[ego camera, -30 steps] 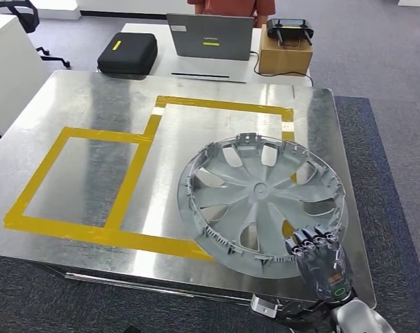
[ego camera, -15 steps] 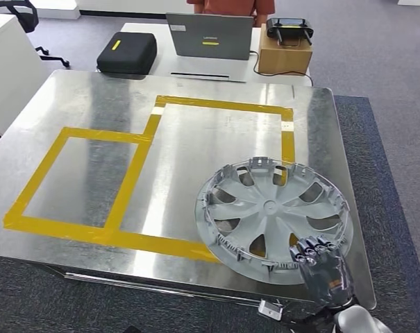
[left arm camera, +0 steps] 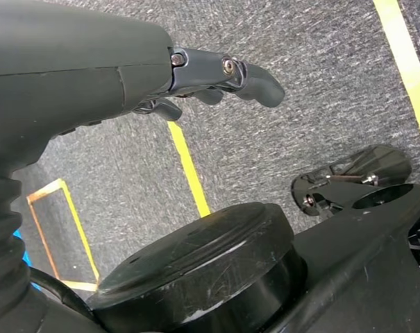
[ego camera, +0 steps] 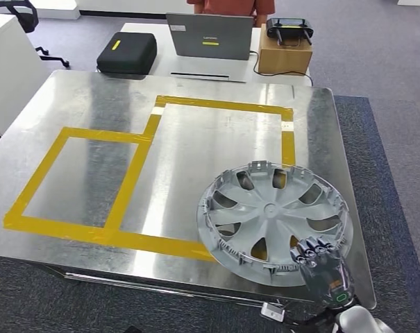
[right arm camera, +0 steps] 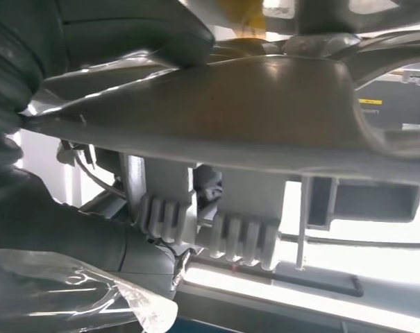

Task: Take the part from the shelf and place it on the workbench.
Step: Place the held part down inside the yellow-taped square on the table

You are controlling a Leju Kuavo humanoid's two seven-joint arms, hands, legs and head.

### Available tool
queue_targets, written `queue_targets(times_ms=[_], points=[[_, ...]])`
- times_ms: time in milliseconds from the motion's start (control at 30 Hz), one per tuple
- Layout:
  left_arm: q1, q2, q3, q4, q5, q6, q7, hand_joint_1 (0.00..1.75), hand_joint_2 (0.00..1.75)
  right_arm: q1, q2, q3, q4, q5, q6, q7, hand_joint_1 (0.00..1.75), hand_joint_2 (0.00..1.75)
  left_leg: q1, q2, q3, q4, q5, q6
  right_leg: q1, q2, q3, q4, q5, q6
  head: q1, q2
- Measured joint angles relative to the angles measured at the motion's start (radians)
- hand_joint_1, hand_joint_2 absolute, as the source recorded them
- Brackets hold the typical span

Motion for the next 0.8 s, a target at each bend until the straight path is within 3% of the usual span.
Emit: queue_targets(times_ms=[100, 233, 800], points=[[-0.002, 0.0, 0.0, 0.0, -0.004, 0.005, 0.004, 0.0, 1.75, -0.001, -0.008, 0.0, -0.004, 0.0, 0.0, -0.028, 0.0, 0.0, 0.0, 0.0, 0.0, 0.0, 0.0, 0.0, 0.0, 0.0, 0.0, 0.0, 0.0, 0.0, 0.0, 0.0], [-0.002, 0.002, -0.003, 0.0, -0.008, 0.01, 0.008, 0.0, 0.0, -0.001, -0.01, 0.0, -0.016, 0.0, -0.001, -0.054, 0.0, 0.0, 0.0, 0.0, 0.0, 0.0, 0.0, 0.0, 0.0, 0.0, 0.0, 0.0, 0.0, 0.0, 0.0, 0.0], [0.0, 0.008, -0.026, 0.0, -0.035, 0.015, 0.019, 0.0, 0.0, -0.031, -0.009, 0.005, -0.049, 0.0, -0.002, -0.089, 0.0, 0.0, 0.0, 0.0, 0.0, 0.002, 0.0, 0.0, 0.0, 0.0, 0.0, 0.0, 0.0, 0.0, 0.0, 0.0]])
